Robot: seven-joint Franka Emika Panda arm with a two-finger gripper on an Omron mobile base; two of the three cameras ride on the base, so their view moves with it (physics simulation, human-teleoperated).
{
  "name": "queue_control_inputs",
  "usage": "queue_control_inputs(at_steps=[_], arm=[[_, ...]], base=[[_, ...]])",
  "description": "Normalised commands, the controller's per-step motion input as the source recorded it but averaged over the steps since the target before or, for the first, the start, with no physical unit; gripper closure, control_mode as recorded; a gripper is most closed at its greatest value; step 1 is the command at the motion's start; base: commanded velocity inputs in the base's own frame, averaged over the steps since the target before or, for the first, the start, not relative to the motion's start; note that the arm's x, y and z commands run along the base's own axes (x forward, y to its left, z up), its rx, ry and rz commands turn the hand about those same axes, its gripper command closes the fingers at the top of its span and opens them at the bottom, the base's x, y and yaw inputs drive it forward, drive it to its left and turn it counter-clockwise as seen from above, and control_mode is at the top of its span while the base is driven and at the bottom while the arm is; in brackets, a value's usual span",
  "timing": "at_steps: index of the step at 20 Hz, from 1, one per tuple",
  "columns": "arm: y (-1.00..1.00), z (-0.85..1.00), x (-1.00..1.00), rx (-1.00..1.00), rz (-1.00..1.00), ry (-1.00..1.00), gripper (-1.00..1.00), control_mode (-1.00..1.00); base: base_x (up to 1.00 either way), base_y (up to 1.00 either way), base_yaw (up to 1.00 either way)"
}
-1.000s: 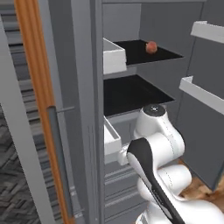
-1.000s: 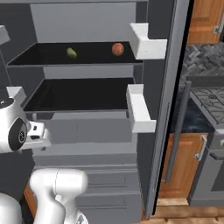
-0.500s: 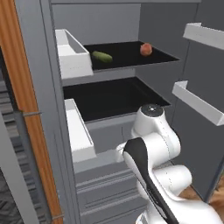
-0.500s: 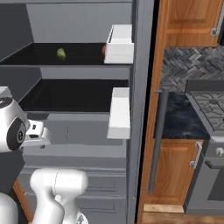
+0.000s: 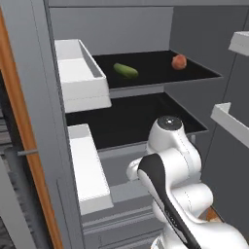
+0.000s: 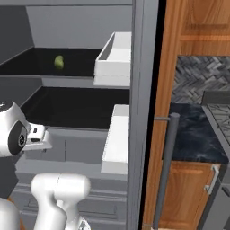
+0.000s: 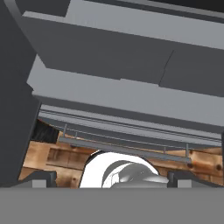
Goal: Gather the cucumber and onion from the fridge and place them on a tray on the dining counter. Then gather the fish and chicken drumstick from the fridge and place them on the other tray.
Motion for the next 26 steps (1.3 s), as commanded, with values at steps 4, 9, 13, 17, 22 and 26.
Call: queue_control_inputs(at_steps=[4,9,13,17,22,26], arm=[[0.00,0.00,0.00,0.00,0.00,0.00,-1.00,1.00],[0.00,0.00,0.00,0.00,0.00,0.00,-1.00,1.00],[0.00,0.00,0.00,0.00,0.00,0.00,-1.00,1.00],[-0.04,0.40,0.69,0.10,0.07,-0.07,-1.00,-1.00],[0.00,0.60,0.64,0.08,0.08,-0.13,-1.00,-1.00],[0.00,0.66,0.47,0.05,0.06,-0.16,-1.00,-1.00]], base=[[0.46,-0.43,0.12],[0.56,-0.28,0.06],[0.66,-0.15,0.04],[0.00,0.00,0.00],[0.00,0.00,0.00],[0.00,0.00,0.00]])
